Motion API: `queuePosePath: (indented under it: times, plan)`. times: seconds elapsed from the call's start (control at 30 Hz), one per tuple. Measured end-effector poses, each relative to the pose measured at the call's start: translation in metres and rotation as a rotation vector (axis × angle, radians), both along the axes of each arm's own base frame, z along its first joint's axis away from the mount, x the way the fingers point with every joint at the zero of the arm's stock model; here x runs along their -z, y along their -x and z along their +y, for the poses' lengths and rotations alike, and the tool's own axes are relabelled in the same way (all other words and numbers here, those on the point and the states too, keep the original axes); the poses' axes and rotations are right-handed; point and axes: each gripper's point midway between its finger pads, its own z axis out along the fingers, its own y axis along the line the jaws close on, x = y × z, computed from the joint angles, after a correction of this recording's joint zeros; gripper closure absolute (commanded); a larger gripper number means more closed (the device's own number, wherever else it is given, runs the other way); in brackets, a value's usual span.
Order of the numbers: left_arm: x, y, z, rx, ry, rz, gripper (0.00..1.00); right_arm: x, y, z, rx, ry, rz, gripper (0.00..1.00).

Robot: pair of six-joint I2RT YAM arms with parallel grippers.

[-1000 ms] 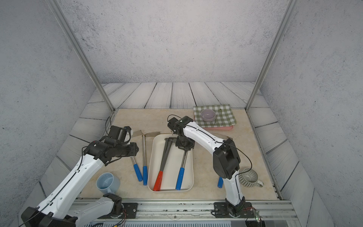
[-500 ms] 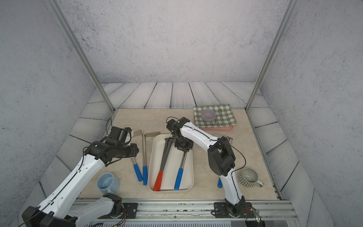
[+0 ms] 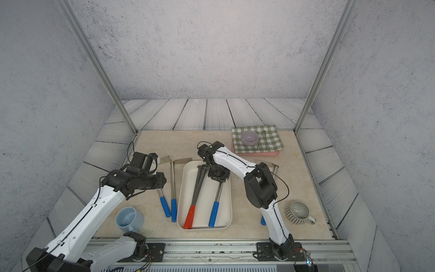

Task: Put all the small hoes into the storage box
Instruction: Place the hoe in the storage box.

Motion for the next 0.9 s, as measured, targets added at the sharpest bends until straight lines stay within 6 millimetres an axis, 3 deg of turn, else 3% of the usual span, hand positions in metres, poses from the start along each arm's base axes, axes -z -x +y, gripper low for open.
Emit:
queuePosePath:
  times: [0.5,0.9]
  plan:
    - [0.004,-0.001,0.0,0.0,0.0,0.001,0.6,0.001,0.004,0.005,0.002,-0.023,0.018,1.0]
    - [0.05,-0.025,-0.028,0.034,0.072,0.101,0.56,0.005,0.009,0.012,0.01,-0.041,0.039,1.0]
